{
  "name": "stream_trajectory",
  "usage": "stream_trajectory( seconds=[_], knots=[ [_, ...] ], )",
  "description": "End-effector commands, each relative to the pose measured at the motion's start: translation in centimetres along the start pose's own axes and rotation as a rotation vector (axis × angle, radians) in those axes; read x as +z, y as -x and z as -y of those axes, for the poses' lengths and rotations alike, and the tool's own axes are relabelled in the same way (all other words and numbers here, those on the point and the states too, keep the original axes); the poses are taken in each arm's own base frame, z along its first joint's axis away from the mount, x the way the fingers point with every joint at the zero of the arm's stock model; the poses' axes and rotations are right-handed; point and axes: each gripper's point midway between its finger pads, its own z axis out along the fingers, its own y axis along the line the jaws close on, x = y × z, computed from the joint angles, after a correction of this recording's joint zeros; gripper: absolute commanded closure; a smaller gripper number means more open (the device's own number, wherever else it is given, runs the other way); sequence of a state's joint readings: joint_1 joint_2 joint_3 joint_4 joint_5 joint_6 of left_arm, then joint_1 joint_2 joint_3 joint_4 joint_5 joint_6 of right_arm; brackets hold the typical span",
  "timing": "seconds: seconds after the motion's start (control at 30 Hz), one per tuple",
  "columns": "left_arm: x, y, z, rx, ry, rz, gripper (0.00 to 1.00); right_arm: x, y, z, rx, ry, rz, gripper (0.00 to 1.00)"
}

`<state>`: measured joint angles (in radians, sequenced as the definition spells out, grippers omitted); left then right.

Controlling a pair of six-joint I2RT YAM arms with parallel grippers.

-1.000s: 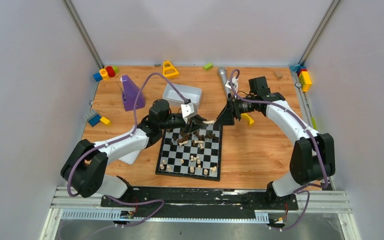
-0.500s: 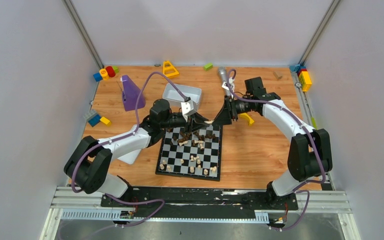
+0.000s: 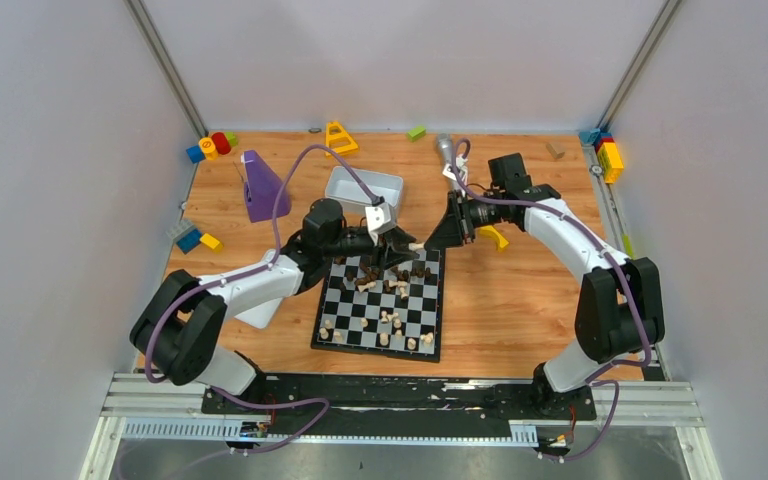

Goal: Set up the chess pieces on the board
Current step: Place the chess piece on the chessboard.

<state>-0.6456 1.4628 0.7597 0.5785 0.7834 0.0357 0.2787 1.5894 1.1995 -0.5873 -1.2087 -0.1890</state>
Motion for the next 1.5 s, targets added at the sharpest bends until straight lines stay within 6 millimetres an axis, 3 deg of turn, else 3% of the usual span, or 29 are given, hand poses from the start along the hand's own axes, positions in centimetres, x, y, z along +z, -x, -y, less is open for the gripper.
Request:
stream_trajectory(
  seconds=[0.0,0.03,0.1,0.13,0.17,0.27,0.43,0.6,0.77,1.07,1.47],
  knots=[
    [-0.5,0.7,-1.0,0.066,0.045,-0.039,0.43,-0.9,2.3,-0.6,-0.152,-0.075,0.013,1.0],
    [-0.9,0.2,-1.5,0.081,0.067,-0.077,0.28,-1.2,2.5,-0.7,-0.178,-0.105,0.009,1.0],
    [-2.4,0.2,-2.1,0.104,0.099,-0.12,0.11,-1.7,2.5,-0.9,-0.228,-0.164,-0.013,1.0],
    [-3.6,1.2,-3.1,0.121,0.14,-0.112,0.06,-1.7,2.3,-1.1,-0.258,-0.196,-0.034,1.0],
    [-4.5,0.9,-3.5,0.111,0.159,-0.135,0.02,-1.7,2.0,-1.2,-0.285,-0.225,-0.059,1.0],
    [-9.2,2.2,-6.6,0.083,0.3,-0.146,0.0,-0.9,0.8,-2.0,-0.373,-0.294,-0.157,1.0],
    [-16.5,1.2,-9.9,-0.122,0.521,-0.252,0.0,2.1,-1.8,-3.6,-0.514,-0.354,-0.388,1.0],
    [-21.4,0.9,-11.6,-0.357,0.664,-0.32,0.0,6.1,-4.4,-4.4,-0.643,-0.357,-0.628,1.0],
    [-25.7,0.7,-13.0,-0.46,0.785,-0.319,0.0,9.7,-6.6,-4.5,-0.765,-0.353,-0.835,1.0],
    [-27.2,1.3,-12.6,-0.438,0.84,-0.323,0.0,13.9,-9.7,-3.3,-0.879,-0.33,-1.079,0.99],
    [-27.1,1.6,-12.4,-0.424,0.826,-0.313,0.0,15.2,-12.4,-3.6,-0.938,-0.304,-1.208,0.99]
  ],
)
